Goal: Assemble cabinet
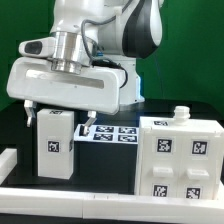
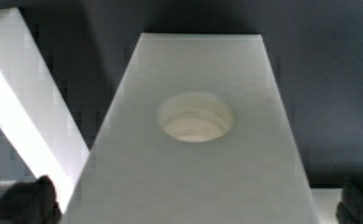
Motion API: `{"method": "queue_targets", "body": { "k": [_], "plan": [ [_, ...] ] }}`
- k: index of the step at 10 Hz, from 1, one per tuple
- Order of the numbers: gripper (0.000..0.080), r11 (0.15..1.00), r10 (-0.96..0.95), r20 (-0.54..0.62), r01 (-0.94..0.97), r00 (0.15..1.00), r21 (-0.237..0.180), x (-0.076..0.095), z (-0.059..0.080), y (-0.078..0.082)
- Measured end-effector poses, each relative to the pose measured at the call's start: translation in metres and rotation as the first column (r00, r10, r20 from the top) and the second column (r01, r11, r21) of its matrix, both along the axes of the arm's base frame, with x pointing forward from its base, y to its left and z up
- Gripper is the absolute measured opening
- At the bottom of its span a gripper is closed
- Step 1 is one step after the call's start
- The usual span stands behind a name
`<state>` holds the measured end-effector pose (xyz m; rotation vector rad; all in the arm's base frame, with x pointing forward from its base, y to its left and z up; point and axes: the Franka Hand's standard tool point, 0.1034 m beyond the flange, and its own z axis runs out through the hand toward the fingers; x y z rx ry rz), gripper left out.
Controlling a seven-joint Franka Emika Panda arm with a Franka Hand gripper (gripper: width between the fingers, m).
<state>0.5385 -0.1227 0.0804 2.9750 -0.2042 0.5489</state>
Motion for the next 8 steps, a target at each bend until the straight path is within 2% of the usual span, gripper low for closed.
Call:
{"method": "queue_targets", "body": {
  "k": [3, 4, 5, 6, 7, 8],
  "plan": [
    [0.0797, 0.991, -0.009, -0.139, 0.028, 0.990, 0.134, 0.013, 0.033, -0.004],
    [0.0797, 0.989, -0.011, -0.139, 0.031, 0.990, 0.144, 0.026, 0.045, -0.010],
    [0.0797, 0.987, -0.003, -0.164, 0.029, 0.987, 0.156, 0.032, 0.045, -0.014],
    [0.0797, 0.983, 0.021, -0.236, 0.023, 0.972, 0.184, 0.037, 0.040, -0.018],
    [0.0797, 0.983, 0.059, -0.282, -0.007, 0.958, 0.182, 0.048, 0.035, -0.023],
    [0.0797, 0.979, 0.046, -0.325, 0.021, 0.945, 0.201, 0.052, 0.029, -0.019]
  ]
}}
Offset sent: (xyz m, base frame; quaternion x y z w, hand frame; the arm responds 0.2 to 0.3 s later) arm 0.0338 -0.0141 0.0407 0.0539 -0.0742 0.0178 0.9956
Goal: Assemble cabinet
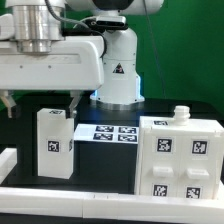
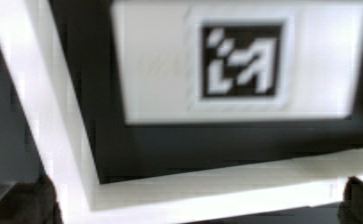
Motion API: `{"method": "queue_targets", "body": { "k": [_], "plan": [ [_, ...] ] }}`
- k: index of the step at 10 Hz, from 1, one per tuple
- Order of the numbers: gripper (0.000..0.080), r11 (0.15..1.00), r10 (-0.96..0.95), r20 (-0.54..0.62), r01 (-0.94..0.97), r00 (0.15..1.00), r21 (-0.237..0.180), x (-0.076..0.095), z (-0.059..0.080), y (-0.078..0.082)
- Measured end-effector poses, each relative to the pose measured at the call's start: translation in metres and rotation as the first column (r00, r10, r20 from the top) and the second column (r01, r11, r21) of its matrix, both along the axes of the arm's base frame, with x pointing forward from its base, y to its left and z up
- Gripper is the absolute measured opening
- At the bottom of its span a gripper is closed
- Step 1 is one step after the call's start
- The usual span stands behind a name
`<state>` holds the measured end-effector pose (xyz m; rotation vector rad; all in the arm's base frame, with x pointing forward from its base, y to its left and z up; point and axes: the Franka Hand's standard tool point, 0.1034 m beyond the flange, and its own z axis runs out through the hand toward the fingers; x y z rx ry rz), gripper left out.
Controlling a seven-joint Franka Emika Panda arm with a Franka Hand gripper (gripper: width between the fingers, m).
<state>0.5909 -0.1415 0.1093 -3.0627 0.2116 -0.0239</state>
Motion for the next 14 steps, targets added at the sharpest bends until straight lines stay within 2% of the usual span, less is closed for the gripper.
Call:
{"method": "queue_targets", "body": {
  "k": [2, 3, 5, 6, 7, 9, 10, 11, 12, 14],
  "plan": [
    [0.0797, 0.999, 0.009, -0.116, -0.003, 0.993, 0.053, -0.005, -0.001, 0.007],
    [0.0797, 0.997, 0.011, -0.226, 0.007, 0.974, 0.081, -0.010, -0.003, 0.011],
    [0.0797, 0.996, 0.030, -0.359, 0.004, 0.933, 0.094, 0.000, -0.011, 0.013],
    [0.0797, 0.994, 0.040, -0.466, 0.013, 0.884, 0.110, -0.009, -0.014, 0.012],
    [0.0797, 0.993, 0.043, -0.509, 0.019, 0.860, 0.116, -0.010, -0.019, 0.007],
    [0.0797, 0.988, 0.076, -0.636, 0.030, 0.768, 0.154, -0.021, -0.021, 0.011],
    [0.0797, 0.989, 0.075, -0.623, 0.022, 0.778, 0.146, -0.013, -0.025, 0.009],
    [0.0797, 0.989, 0.070, -0.630, 0.029, 0.774, 0.145, -0.014, -0.023, 0.009],
    [0.0797, 0.989, 0.048, -0.678, 0.063, 0.733, 0.137, -0.021, -0.022, 0.010],
    [0.0797, 0.988, 0.040, -0.725, 0.079, 0.687, 0.130, -0.021, -0.032, 0.009]
  ]
}}
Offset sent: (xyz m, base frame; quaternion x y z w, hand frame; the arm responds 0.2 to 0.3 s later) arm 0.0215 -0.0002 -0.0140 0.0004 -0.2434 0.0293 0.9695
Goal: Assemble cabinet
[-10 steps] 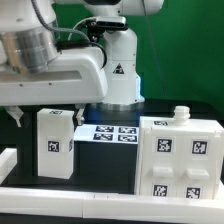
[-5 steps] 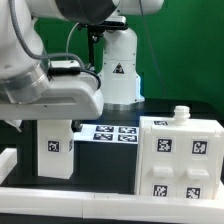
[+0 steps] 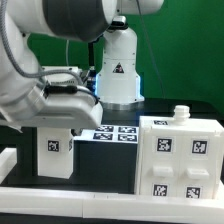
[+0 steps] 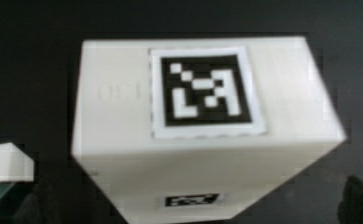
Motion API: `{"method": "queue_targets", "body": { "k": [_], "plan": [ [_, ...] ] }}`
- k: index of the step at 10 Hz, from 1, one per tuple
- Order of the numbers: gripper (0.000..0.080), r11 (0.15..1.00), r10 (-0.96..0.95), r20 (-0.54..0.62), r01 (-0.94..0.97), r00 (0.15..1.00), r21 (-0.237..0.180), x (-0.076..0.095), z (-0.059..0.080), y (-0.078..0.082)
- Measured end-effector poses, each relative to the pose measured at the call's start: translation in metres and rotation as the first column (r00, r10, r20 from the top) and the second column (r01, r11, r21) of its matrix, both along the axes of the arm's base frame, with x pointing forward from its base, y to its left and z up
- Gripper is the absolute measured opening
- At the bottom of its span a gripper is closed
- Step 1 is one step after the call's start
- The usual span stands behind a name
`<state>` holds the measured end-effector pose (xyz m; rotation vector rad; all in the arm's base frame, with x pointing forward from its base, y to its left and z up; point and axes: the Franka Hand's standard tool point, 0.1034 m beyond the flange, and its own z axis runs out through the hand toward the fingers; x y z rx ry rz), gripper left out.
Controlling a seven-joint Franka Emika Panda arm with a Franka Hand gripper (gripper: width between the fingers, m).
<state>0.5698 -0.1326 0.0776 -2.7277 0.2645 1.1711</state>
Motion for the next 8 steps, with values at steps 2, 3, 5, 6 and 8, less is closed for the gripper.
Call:
{"method": "queue_targets", "body": {
  "k": [2, 3, 5, 6, 8],
  "plan": [
    [0.0797, 1.000, -0.003, -0.025, 0.003, 1.000, 0.004, -0.011, 0.002, 0.006],
    [0.0797, 1.000, -0.004, -0.026, 0.004, 1.000, 0.004, -0.011, 0.000, 0.005],
    [0.0797, 1.000, -0.007, -0.030, 0.007, 1.000, 0.004, -0.012, -0.001, 0.004],
    [0.0797, 1.000, -0.011, -0.050, 0.011, 0.999, 0.004, -0.016, -0.006, 0.004],
    [0.0797, 1.000, -0.011, -0.063, 0.011, 0.998, 0.002, -0.019, -0.017, 0.004]
  ]
}}
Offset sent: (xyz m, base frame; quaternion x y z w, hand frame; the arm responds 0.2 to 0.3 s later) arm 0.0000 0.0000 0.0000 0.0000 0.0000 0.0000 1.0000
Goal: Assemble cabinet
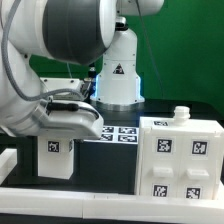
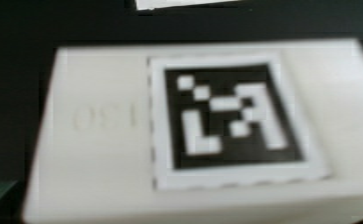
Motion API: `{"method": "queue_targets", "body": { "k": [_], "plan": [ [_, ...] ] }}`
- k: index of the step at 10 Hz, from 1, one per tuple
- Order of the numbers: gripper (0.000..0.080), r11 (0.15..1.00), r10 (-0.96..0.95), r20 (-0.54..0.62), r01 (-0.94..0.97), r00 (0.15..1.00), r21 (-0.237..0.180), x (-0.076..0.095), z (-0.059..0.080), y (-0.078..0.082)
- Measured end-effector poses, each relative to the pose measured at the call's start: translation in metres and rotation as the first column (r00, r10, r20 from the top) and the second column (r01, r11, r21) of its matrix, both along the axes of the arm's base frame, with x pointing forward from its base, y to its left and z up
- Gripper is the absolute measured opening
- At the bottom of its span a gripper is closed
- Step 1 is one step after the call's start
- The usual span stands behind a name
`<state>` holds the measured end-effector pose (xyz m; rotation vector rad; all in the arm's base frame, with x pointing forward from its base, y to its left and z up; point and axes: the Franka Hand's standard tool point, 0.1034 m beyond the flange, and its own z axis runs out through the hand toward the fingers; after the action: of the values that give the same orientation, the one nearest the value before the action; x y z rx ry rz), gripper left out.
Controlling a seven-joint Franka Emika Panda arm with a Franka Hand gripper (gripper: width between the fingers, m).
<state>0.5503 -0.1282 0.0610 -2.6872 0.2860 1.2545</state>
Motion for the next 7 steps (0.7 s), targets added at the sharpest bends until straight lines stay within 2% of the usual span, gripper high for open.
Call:
{"method": "queue_targets", "body": {
  "k": [2, 3, 4, 5, 7],
  "plan": [
    [0.0797, 1.000, -0.007, -0.025, 0.007, 1.000, 0.000, -0.0052, -0.0094, -0.0015],
    [0.0797, 1.000, -0.006, -0.024, 0.006, 1.000, 0.001, -0.0059, -0.0071, 0.0004],
    [0.0711, 1.000, -0.007, -0.026, 0.007, 1.000, 0.001, -0.0066, -0.0081, -0.0005],
    [0.0576, 1.000, -0.008, -0.026, 0.008, 1.000, 0.001, -0.0067, -0.0083, -0.0009],
    [0.0553, 1.000, -0.008, -0.026, 0.008, 1.000, 0.001, -0.0067, -0.0082, -0.0011]
  ]
}}
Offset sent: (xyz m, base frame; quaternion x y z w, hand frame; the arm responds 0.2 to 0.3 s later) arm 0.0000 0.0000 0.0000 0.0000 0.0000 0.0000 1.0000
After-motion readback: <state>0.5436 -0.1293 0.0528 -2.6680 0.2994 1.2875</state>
